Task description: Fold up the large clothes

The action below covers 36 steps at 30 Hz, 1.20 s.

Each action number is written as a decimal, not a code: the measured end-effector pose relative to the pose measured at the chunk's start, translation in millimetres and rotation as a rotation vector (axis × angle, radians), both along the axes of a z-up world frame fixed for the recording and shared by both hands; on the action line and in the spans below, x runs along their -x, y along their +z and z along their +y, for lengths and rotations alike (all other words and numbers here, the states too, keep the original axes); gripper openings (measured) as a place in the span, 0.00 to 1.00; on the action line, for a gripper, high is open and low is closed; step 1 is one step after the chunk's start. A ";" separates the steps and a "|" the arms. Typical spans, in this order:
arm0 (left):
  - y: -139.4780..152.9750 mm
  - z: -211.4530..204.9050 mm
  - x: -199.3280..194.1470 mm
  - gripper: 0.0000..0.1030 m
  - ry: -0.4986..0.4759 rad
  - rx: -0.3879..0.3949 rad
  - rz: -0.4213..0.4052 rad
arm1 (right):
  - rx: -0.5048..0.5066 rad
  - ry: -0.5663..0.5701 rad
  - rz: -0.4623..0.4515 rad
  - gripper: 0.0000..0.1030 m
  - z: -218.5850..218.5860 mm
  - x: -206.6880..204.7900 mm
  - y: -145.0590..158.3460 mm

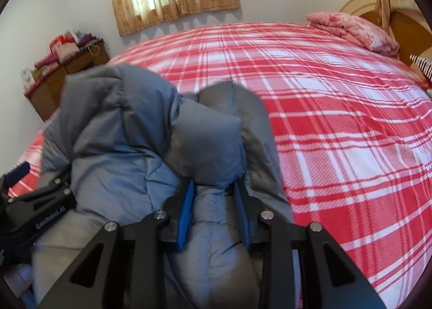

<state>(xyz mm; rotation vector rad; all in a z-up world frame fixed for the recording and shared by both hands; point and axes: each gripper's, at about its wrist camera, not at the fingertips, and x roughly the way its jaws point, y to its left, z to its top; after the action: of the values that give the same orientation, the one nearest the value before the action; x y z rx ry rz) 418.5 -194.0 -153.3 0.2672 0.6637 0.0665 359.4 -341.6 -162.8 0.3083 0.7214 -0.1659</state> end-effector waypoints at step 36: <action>-26.5 -37.6 -50.3 0.98 -0.076 0.076 0.033 | -0.010 -0.039 0.056 0.29 -20.8 -60.5 -30.3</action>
<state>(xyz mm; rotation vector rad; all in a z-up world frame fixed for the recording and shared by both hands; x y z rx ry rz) 468.8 -231.6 -179.9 0.2204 0.6865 -0.0355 419.8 -362.3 -193.1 0.3284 0.7725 -0.2083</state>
